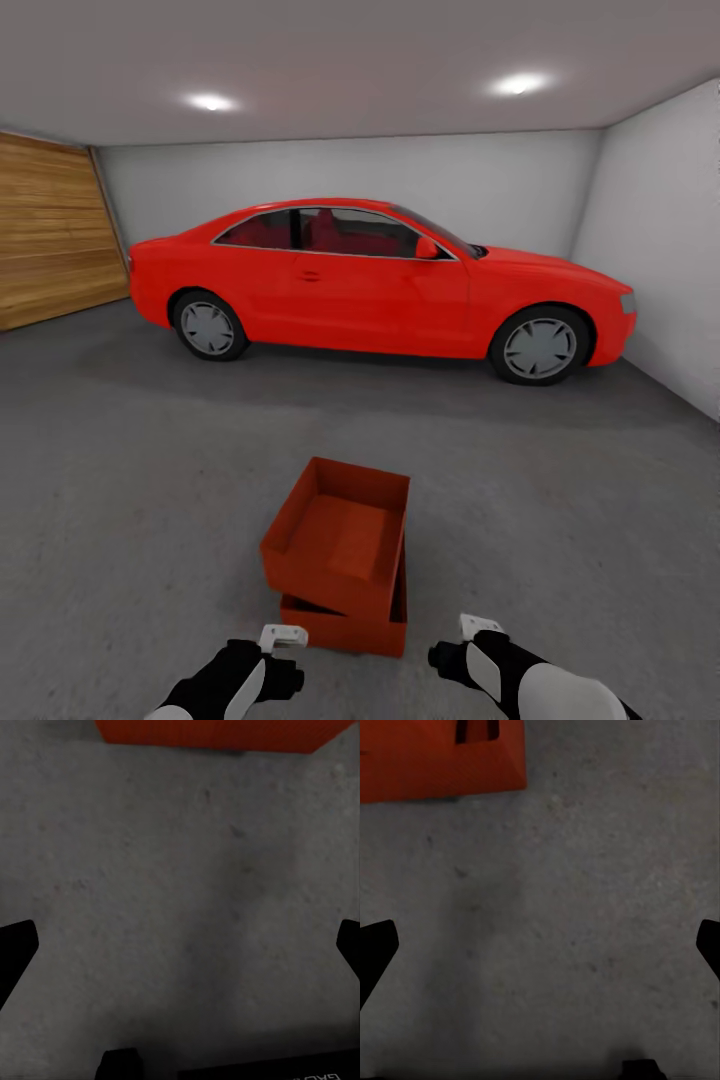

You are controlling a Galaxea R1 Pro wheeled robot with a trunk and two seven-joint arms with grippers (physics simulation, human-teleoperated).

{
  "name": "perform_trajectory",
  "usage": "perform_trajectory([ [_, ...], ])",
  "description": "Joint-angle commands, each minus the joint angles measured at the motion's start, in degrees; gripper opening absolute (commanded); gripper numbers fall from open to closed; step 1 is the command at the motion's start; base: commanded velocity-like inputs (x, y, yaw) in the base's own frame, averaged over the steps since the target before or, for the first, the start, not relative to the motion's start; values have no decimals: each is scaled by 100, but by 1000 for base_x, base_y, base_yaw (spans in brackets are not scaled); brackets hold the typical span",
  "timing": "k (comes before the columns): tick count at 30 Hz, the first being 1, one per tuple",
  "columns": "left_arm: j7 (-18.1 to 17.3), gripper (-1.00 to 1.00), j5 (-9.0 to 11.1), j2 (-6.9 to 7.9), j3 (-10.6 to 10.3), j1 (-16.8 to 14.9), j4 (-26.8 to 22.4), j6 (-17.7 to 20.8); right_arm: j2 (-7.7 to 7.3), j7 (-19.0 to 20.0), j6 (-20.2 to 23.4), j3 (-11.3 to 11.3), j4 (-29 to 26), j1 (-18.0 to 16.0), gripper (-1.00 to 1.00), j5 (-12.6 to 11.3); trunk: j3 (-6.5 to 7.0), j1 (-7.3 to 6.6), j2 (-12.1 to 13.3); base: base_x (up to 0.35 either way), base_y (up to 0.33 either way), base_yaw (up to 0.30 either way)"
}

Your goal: Move the two storage containers from the living room to the garage. In the garage, place one container on the floor and stack the other container on top of it (either order is fine).

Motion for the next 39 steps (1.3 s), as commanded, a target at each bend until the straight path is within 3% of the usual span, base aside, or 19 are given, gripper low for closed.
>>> perform_trajectory([
  [1, 19, 100, 59, 6, -45, -2, -9, 27, 5, -10, 31, -48, -11, -3, 100, 55, -6, -1, -3, -52, 0, 0],
  [39, 27, 100, 59, 48, -45, -2, -2, 27, -26, 0, 30, -47, -18, 6, 100, 72, -6, -1, -3, -3, 0, 0],
])
